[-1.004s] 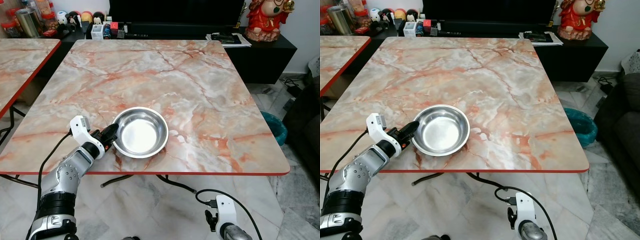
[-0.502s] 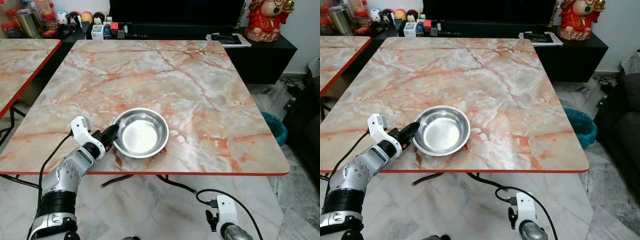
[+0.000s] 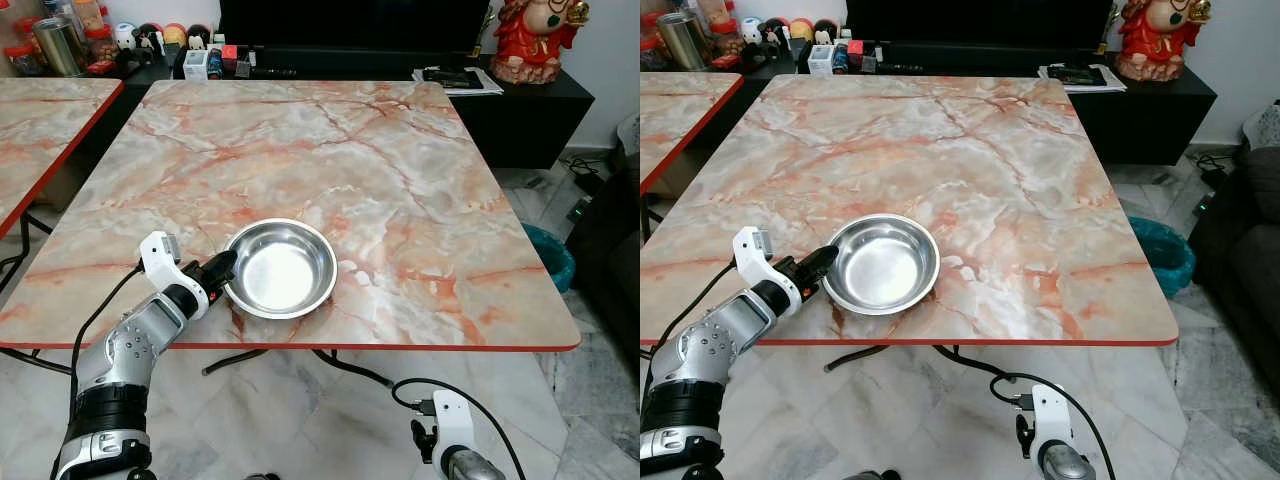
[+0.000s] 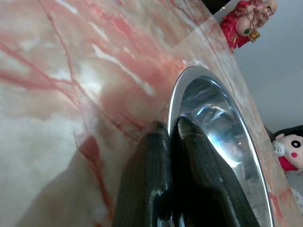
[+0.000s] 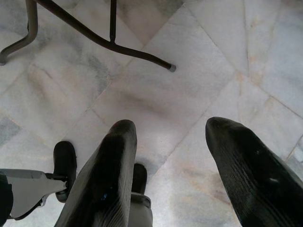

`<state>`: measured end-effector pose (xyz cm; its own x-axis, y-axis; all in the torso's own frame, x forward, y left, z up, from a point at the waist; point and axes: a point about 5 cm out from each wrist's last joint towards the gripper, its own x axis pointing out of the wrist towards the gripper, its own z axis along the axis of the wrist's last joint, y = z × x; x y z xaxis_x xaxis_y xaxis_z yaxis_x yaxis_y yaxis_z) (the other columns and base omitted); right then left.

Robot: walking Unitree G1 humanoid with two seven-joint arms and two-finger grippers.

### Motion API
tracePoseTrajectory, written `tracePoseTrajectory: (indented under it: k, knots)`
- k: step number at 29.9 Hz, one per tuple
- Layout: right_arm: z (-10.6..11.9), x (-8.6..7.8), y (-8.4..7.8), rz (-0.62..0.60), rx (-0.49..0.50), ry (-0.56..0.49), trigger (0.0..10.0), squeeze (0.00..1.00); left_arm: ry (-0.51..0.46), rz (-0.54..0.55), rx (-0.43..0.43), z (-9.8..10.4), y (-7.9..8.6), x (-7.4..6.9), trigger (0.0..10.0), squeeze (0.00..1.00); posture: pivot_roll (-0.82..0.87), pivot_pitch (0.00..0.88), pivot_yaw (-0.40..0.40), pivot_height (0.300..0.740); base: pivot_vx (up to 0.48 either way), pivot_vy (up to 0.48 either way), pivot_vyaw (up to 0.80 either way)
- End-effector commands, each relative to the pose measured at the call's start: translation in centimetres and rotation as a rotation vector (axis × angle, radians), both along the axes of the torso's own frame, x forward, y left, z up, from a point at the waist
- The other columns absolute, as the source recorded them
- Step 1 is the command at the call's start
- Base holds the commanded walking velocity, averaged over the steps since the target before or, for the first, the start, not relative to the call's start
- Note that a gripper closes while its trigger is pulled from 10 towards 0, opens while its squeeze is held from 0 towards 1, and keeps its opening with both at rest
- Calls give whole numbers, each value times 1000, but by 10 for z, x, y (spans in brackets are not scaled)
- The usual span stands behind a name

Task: Setting the table

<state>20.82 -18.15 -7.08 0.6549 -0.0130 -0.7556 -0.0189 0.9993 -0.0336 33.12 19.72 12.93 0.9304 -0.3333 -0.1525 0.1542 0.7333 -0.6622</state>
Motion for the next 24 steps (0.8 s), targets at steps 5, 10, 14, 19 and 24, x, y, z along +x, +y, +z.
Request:
tracePoseTrajectory:
  k: [5,10,14,19,24]
  knots:
    - [0,0,1,11,-3,6,10000,0,9,-15,4,0,-2,-3,10000,1000,72,66,-33,740,0,0,0]
    - [-1,-2,-1,9,-6,9,10000,0,6,-11,34,1,-2,-4,10000,1000,71,75,-37,740,0,0,0]
    - [-1,-1,-1,9,-7,9,10000,0,0,-20,31,3,-3,-3,10000,1000,71,78,-41,740,0,0,0]
    - [-1,-1,-2,7,-7,10,10000,0,-11,-9,63,7,-1,-3,10000,1000,74,81,-45,740,0,0,0]
    - [0,-1,-2,9,-7,10,10000,0,-20,22,130,11,6,-4,10000,1000,80,84,-51,740,0,0,0]
